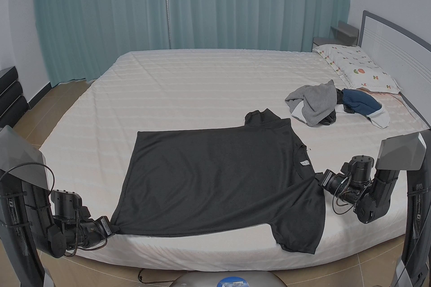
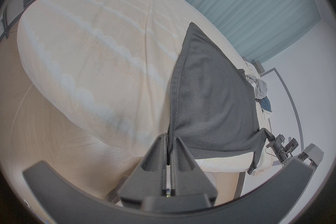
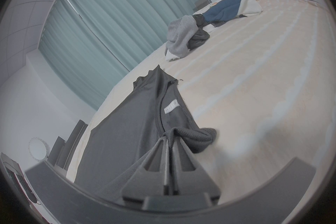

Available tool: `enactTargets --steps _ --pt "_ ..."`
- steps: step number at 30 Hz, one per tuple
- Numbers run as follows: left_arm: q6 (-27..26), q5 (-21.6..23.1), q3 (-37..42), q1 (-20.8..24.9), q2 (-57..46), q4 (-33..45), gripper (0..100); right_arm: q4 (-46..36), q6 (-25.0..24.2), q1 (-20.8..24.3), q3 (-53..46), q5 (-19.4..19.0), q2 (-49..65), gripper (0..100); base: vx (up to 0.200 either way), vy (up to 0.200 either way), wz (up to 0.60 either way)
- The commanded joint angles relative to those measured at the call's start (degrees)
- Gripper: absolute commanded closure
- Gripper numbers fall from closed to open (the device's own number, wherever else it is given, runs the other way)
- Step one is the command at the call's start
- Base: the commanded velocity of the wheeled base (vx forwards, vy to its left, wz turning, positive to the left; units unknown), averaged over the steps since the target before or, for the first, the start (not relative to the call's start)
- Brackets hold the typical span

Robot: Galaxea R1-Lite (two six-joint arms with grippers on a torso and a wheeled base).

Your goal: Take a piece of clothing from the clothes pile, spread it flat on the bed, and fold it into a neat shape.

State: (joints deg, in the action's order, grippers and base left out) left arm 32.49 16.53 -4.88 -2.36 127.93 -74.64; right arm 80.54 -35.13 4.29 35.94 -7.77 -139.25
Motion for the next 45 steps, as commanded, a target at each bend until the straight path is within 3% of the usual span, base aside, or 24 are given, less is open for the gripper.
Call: enactTargets --steps 1,7,10,11,13,22,28,45 --pt "0.0 0.0 0.0 0.0 0.1 0.0 100 -0.4 0.1 0.1 2.2 0.1 -1.1 0 0.0 0.0 0.0" --pt "0.0 0.0 0.1 0.1 0.0 0.0 100 3.2 0.0 -2.1 -2.2 -0.7 -2.2 0 0.0 0.0 0.0" --pt "0.0 0.0 0.1 0.1 0.0 0.0 100 3.7 -0.6 -3.9 -7.9 -5.3 2.3 0 0.0 0.0 0.0" --pt "0.0 0.0 0.1 0.1 0.0 0.0 100 3.7 -0.6 -3.9 -7.9 -5.3 2.3 0 0.0 0.0 0.0" --pt "0.0 0.0 0.1 0.1 0.0 0.0 100 3.6 -0.6 -5.0 -13.8 -9.7 6.6 0 0.0 0.0 0.0" --pt "0.0 0.0 0.2 0.1 0.1 0.0 100 3.7 0.9 -5.0 -25.1 -18.0 9.4 0 0.0 0.0 0.0" --pt "0.0 0.0 0.2 0.1 0.1 0.0 100 4.2 3.8 -2.9 -26.4 -18.3 5.6 0 0.0 0.0 0.0" --pt "0.0 0.0 0.2 0.1 0.1 0.0 100 5.0 4.0 -1.0 -25.8 -18.6 3.3 0 0.0 0.0 0.0"
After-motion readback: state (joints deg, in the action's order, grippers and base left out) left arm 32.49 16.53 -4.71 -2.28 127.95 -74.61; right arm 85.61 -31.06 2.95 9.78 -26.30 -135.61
